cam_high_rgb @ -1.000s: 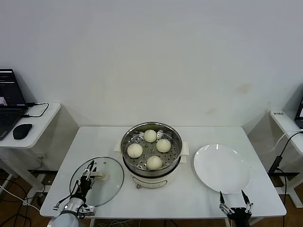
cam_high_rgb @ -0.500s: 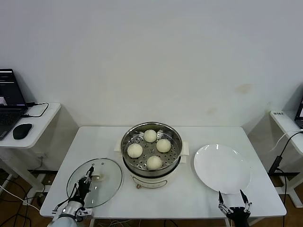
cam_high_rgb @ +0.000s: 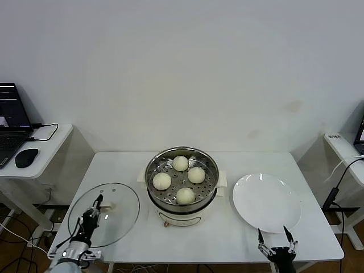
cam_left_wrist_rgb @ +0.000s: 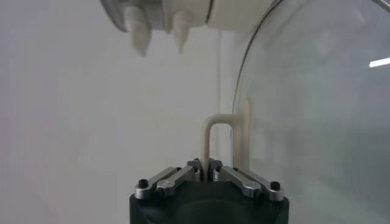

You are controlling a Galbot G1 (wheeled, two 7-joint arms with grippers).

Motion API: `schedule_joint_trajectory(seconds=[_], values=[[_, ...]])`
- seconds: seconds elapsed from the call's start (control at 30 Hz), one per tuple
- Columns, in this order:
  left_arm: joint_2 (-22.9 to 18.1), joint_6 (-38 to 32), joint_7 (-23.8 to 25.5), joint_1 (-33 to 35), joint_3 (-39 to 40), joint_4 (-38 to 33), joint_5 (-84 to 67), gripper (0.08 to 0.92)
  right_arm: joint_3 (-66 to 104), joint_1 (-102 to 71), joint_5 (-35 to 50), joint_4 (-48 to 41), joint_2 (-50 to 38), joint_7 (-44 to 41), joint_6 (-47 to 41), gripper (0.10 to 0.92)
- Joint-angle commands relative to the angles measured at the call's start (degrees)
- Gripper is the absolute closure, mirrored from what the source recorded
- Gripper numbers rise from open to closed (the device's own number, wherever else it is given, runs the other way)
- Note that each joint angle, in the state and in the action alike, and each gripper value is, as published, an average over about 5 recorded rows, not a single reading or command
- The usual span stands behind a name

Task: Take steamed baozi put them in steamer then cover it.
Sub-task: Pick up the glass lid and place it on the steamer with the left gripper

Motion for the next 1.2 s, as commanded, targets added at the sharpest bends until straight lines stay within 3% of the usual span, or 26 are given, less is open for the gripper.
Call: schedule_joint_trajectory(seconds=[0.03, 0.17, 0.37, 0.6, 0.73, 0.87, 1.2], values=[[6.9, 10.7, 10.5, 3.3, -6.8, -17.2, -9.7, 0.862, -0.3, -0.5, -0.5, 0.7, -0.3, -0.1, 0.3, 0.203], [10.1, 15.8, 13.2, 2.8, -7.4, -21.7, -14.6, 0.862, -0.7, -0.8, -0.6, 1.0, -0.5, -0.1, 0.5, 0.203], [15.7, 22.0, 16.3, 0.7, -0.8, -28.1, -19.1, 0.862, -1.3, -0.8, -1.3, 0.9, 0.2, 0.1, 0.3, 0.203], [20.5, 26.0, 14.1, -10.3, 14.2, -24.4, -23.8, 0.862, -3.2, 0.0, -2.9, 0.3, 1.4, 0.8, -0.2, 0.203], [17.7, 29.3, 13.8, -20.4, 24.8, -20.8, -21.7, 0.862, -4.3, 1.6, -5.7, -1.1, 2.2, 1.8, -0.4, 0.203], [12.3, 32.0, 17.5, -28.9, 31.1, -18.2, -14.7, 0.862, -4.9, 2.8, -8.2, -2.5, 2.9, 2.9, -0.4, 0.203], [2.1, 36.9, 26.3, -34.5, 37.8, -15.4, -2.5, 0.862, -4.7, 3.8, -13.1, -3.7, 4.2, 5.4, -0.6, 0.203]])
